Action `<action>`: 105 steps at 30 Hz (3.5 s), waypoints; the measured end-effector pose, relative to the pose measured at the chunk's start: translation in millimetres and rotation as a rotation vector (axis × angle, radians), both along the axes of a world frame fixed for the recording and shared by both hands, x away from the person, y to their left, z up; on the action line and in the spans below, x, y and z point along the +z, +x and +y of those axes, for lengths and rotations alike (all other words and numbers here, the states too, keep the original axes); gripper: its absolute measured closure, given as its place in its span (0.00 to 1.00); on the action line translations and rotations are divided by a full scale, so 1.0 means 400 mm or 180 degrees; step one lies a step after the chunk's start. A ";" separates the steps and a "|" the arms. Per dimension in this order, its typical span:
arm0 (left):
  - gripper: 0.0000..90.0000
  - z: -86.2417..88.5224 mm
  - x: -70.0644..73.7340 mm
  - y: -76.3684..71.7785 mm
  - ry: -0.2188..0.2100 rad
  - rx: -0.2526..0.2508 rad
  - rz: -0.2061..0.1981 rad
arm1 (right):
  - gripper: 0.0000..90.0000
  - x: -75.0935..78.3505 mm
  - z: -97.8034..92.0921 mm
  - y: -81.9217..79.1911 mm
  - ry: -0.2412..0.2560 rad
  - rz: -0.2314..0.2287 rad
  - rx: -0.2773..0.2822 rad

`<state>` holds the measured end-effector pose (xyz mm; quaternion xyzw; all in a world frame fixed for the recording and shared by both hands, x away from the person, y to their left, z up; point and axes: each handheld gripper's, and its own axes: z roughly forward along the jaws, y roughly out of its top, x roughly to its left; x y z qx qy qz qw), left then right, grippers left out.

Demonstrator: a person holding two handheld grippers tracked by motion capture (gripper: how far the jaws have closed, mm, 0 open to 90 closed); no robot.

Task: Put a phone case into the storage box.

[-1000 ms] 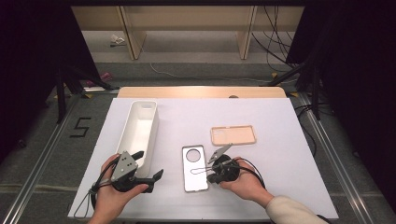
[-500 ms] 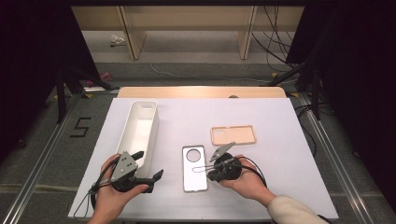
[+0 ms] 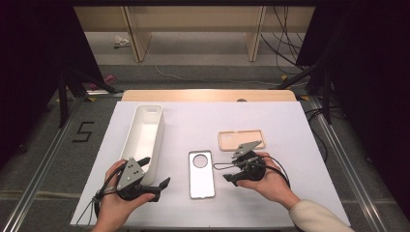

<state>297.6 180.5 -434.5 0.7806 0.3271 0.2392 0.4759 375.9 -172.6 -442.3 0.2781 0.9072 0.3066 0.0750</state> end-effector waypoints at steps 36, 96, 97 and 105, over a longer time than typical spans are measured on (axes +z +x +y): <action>0.16 -0.274 -0.005 0.038 0.1621 -0.1462 0.0457 | 0.19 0.019 -0.120 -0.028 0.0106 -0.0109 -0.0078; 0.34 -0.395 -0.056 0.088 0.2815 -0.1951 0.0697 | 0.19 0.021 -0.121 -0.026 0.0135 -0.0133 -0.0055; 0.35 -0.396 -0.056 0.088 0.2825 -0.1960 0.0689 | 0.19 0.022 -0.121 -0.026 0.0137 -0.0133 -0.0055; 0.40 -0.401 -0.058 0.090 0.2894 -0.2006 0.0714 | 0.19 0.021 -0.120 -0.027 0.0136 -0.0126 -0.0050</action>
